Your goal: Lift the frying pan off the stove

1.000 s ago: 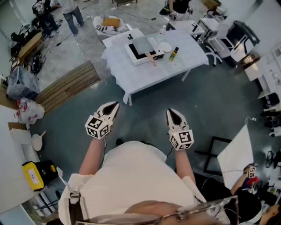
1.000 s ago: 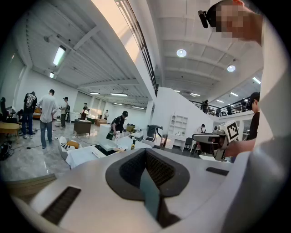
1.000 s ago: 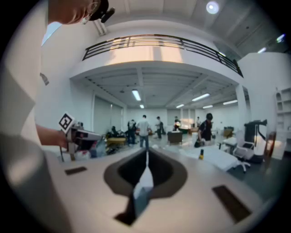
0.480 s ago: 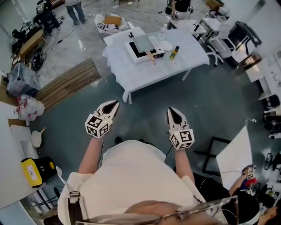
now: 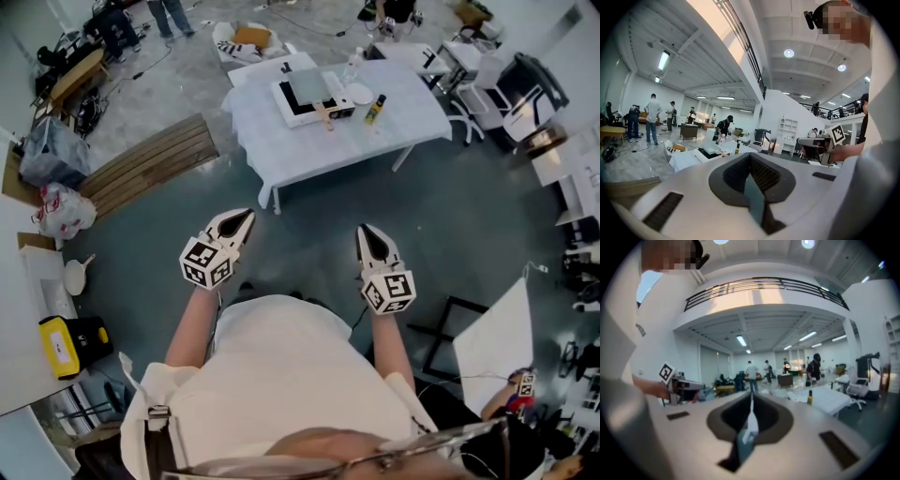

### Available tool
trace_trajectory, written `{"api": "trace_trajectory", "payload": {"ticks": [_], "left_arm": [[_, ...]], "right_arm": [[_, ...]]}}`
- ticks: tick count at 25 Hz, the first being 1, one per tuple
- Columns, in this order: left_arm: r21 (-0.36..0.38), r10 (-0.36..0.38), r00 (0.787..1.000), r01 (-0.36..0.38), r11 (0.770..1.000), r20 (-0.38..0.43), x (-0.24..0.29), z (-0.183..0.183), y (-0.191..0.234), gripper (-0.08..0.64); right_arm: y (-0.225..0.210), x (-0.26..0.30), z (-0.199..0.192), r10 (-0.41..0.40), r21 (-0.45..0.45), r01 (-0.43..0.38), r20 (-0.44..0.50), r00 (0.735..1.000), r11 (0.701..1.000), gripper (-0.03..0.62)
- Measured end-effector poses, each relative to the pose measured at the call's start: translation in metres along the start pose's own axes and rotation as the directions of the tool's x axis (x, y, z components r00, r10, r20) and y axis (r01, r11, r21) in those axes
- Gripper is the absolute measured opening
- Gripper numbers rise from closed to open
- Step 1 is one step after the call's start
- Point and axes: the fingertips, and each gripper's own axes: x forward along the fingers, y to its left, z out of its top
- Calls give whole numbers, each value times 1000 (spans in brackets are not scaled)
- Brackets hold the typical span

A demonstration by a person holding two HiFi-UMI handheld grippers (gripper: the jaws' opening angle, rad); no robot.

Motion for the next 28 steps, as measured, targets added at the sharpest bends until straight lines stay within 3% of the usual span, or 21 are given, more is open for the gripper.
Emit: {"api": "trace_trajectory", "payload": {"ticks": [14, 28], "left_arm": [[-28, 15, 1000, -15, 999, -3, 23, -18, -25, 31], [-23, -61, 998, 61, 998, -13, 95, 1, 38, 30]], "right_arm": [[-16, 1, -13, 67, 11, -66, -14, 998, 998, 35], [-42, 76, -4, 40, -25, -42, -50, 998, 999, 37]]}}
